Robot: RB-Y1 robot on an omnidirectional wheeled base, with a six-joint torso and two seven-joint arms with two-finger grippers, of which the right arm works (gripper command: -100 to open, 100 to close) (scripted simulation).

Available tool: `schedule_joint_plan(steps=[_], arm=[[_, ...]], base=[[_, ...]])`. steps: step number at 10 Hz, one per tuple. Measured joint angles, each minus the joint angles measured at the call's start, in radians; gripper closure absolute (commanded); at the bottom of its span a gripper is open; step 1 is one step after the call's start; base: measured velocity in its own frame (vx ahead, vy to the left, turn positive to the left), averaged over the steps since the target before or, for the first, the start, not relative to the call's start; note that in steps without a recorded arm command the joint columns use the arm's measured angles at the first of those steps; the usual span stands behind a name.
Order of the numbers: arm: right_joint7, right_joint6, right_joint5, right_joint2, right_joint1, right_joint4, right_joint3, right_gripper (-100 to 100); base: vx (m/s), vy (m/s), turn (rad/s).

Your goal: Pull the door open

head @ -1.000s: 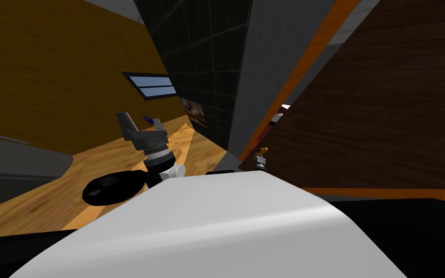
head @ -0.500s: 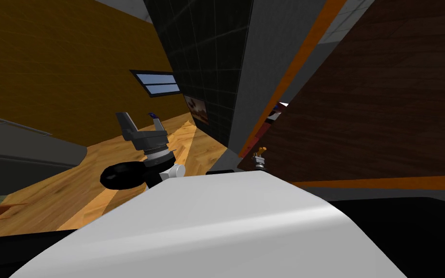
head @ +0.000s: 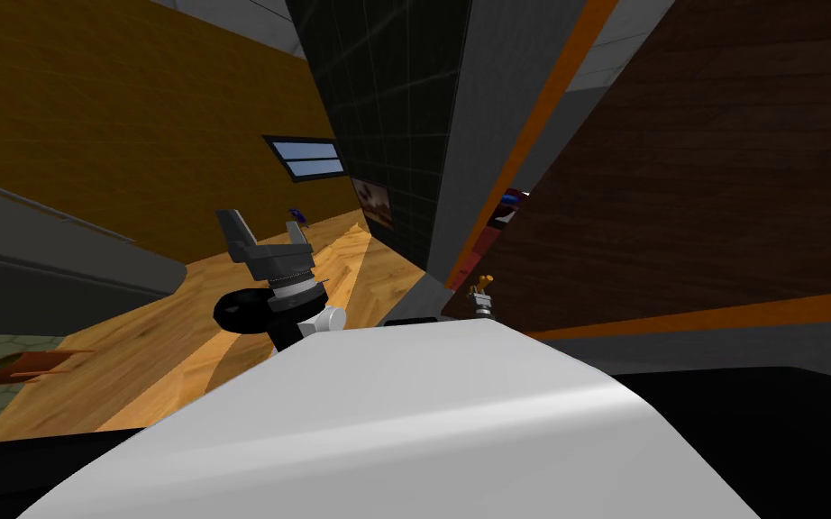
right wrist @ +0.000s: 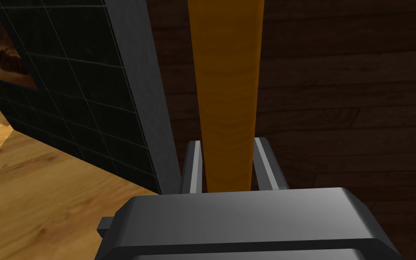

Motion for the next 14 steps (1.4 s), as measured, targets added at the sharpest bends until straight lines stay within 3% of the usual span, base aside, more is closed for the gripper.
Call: schedule_joint_plan(steps=[7, 9, 14], arm=[[-0.055, -0.052, 0.034, -0.062, 0.049, -0.037, 0.085, 100], [-0.061, -0.056, 0.036, -0.068, 0.053, -0.032, 0.093, 100], [-0.108, -0.100, 0.056, -0.100, 0.053, -0.011, 0.135, 100]], base=[[-0.223, -0.013, 0.087], [-0.185, -0.016, 0.132], [-0.228, -0.044, 0.133]])
